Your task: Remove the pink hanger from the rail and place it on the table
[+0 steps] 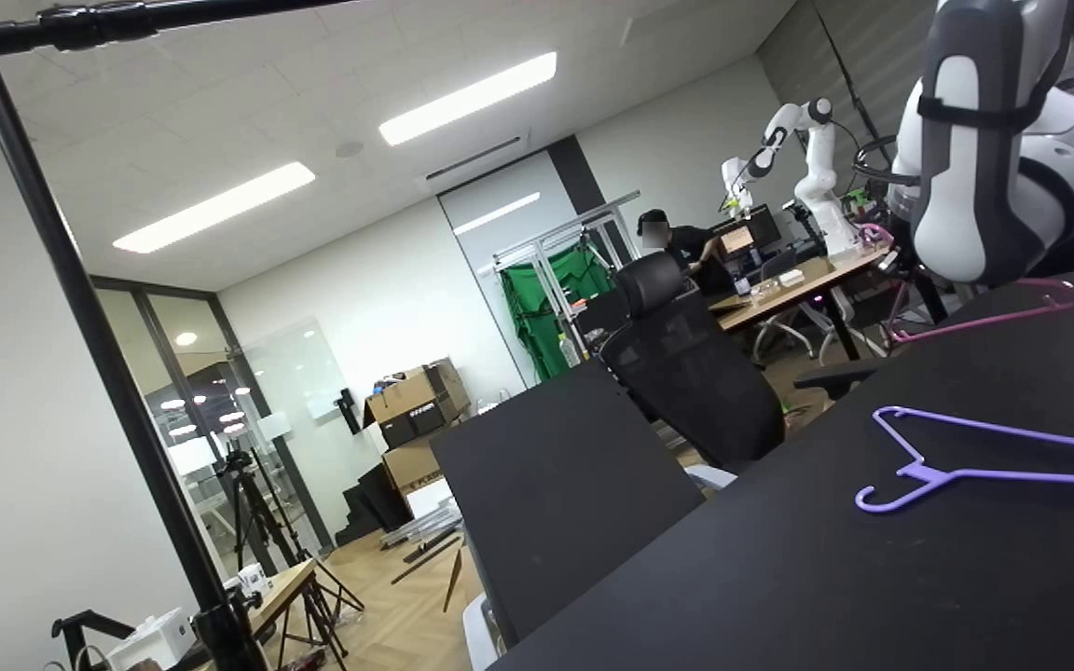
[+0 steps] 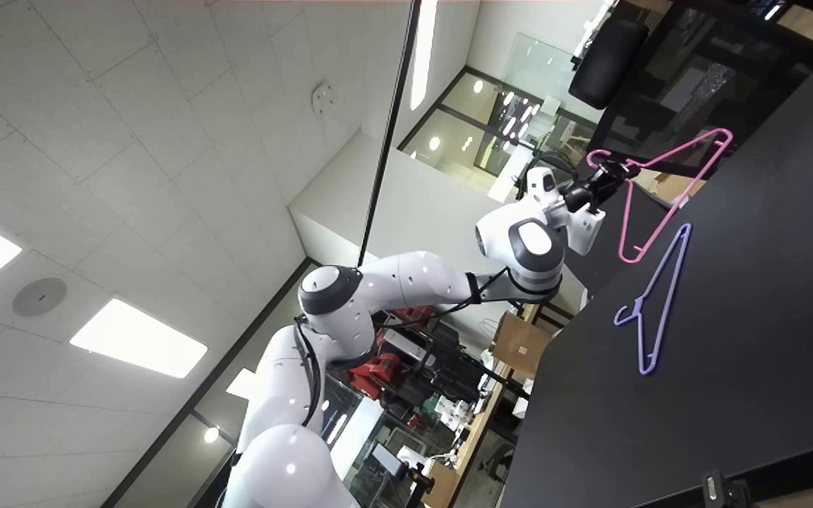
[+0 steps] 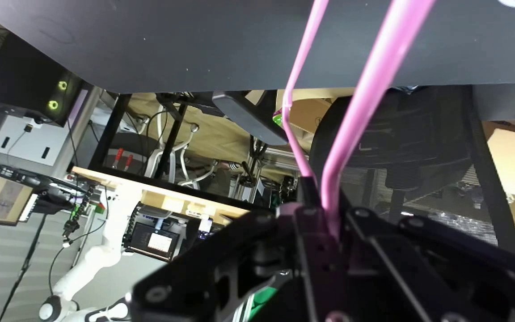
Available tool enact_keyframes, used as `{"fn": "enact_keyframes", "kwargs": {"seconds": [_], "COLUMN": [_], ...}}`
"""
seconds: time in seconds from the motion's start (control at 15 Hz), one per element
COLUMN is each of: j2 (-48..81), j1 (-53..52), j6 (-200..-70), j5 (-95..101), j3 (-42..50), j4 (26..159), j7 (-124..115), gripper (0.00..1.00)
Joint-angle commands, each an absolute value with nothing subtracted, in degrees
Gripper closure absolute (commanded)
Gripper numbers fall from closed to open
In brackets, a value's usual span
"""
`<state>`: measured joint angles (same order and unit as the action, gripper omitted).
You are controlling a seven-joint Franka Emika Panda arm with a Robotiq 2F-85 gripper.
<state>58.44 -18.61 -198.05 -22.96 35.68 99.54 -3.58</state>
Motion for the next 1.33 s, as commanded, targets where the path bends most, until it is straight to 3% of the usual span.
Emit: {"fn": "enact_keyframes", "kwargs": {"seconds": [0.0, 0.87, 0.93, 1.07, 1.27], "j2": [65.34, 84.45, 83.69, 82.36, 74.01], "j1": [-20.80, -29.39, -29.16, -28.07, -22.10], "j6": [-198.05, -198.25, -198.33, -198.20, -198.16], "j5": [-27.41, -42.11, -41.43, -39.64, -30.81], "j3": [38.35, 47.07, 45.77, 43.11, 35.04], "j4": [94.76, 89.46, 90.33, 90.98, 91.84], "j7": [-5.07, -6.07, -5.30, -4.50, -1.54], "gripper": [0.98, 0.98, 0.68, 0.61, 0.40]}}
